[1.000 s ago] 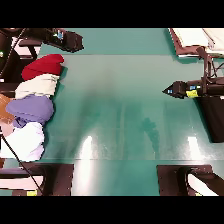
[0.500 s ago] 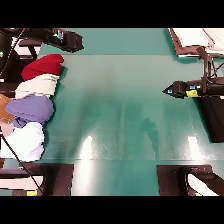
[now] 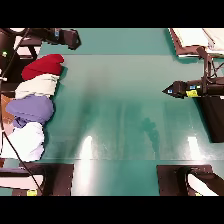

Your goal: Fold the shirts.

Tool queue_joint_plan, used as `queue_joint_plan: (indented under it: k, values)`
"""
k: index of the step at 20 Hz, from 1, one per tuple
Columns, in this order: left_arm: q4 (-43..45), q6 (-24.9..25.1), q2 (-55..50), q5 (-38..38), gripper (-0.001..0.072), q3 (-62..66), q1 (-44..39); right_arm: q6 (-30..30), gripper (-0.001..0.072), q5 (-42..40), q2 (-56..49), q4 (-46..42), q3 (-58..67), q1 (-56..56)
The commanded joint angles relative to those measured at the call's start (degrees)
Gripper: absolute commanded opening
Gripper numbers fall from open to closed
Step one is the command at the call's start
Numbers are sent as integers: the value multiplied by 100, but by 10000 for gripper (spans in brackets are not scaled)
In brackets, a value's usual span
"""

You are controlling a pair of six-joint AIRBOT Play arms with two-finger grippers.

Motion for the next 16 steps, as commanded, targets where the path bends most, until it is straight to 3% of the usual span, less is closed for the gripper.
queue_joint_plan:
  k: [1,8,14,15,16]
  values:
    - [1652,-732,-417,348,676,0,337,2,19,0,-2,2,-2,2]
    - [1241,-909,-2109,881,676,0,1572,2,20,-4,-2,4,-2,4]
    - [1268,-909,-2734,1268,674,0,1823,2,19,-98,-2,4,-2,4]
    - [1266,-911,-2730,1259,630,7,1823,2,19,-133,-2,4,-4,2]
    - [1259,-909,-2721,1209,412,33,1823,2,19,-166,-2,15,-2,4]
